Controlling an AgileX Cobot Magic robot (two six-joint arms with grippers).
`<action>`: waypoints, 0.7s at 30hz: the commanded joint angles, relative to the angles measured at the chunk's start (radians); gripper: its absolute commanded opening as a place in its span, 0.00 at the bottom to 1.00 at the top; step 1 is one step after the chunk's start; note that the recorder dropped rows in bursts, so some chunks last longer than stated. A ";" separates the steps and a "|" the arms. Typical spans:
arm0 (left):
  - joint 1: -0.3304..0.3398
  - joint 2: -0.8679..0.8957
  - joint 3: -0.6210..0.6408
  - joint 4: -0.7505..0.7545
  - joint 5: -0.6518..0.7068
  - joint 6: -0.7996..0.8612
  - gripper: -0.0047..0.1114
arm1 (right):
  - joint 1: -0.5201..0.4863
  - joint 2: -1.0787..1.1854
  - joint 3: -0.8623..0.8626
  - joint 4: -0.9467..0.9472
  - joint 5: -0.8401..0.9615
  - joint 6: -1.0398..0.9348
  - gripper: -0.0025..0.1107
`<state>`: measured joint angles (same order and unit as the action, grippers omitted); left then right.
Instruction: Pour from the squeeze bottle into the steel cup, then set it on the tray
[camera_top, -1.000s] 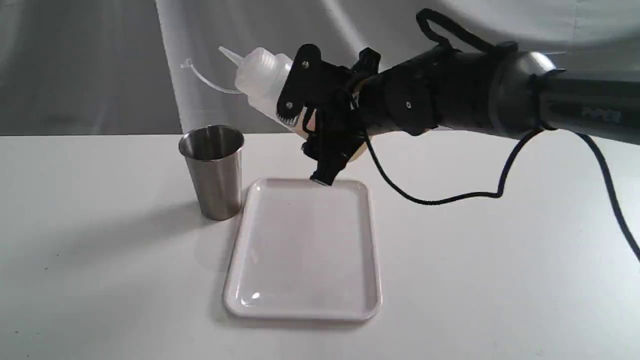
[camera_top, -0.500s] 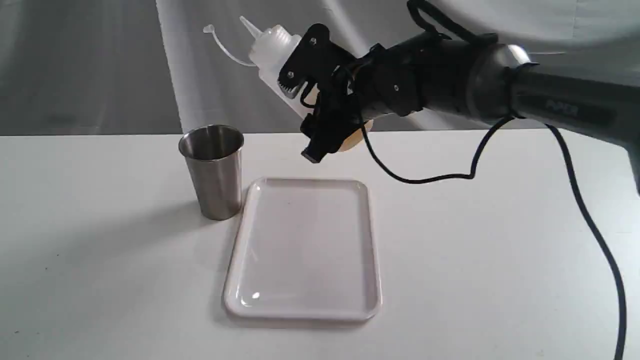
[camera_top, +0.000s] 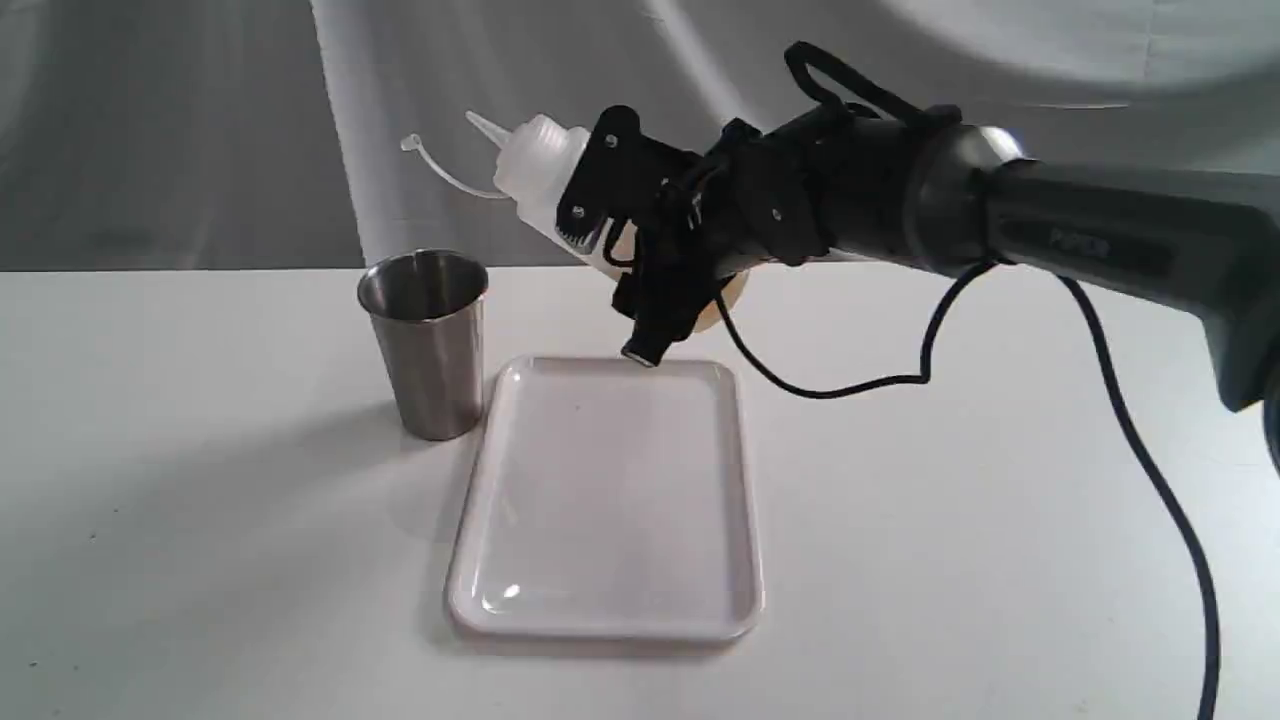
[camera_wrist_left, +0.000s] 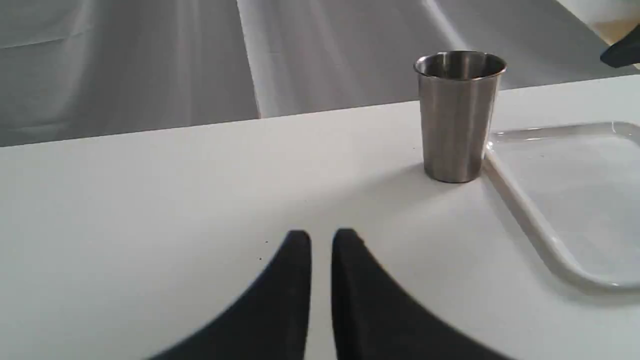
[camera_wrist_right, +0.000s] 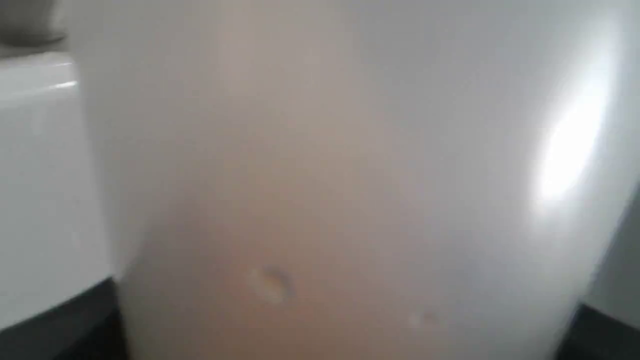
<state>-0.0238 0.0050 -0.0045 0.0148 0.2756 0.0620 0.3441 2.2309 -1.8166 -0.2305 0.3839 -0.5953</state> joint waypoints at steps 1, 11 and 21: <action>0.001 -0.005 0.004 0.004 -0.010 -0.001 0.11 | -0.005 -0.011 -0.012 -0.017 -0.072 -0.006 0.02; 0.001 -0.005 0.004 0.004 -0.010 -0.001 0.11 | -0.007 -0.015 -0.012 -0.009 -0.106 -0.006 0.02; 0.001 -0.005 0.004 0.004 -0.010 -0.001 0.11 | -0.010 -0.019 -0.012 0.006 -0.156 -0.006 0.02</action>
<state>-0.0238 0.0050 -0.0045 0.0148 0.2756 0.0620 0.3381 2.2309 -1.8166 -0.2305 0.2831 -0.6017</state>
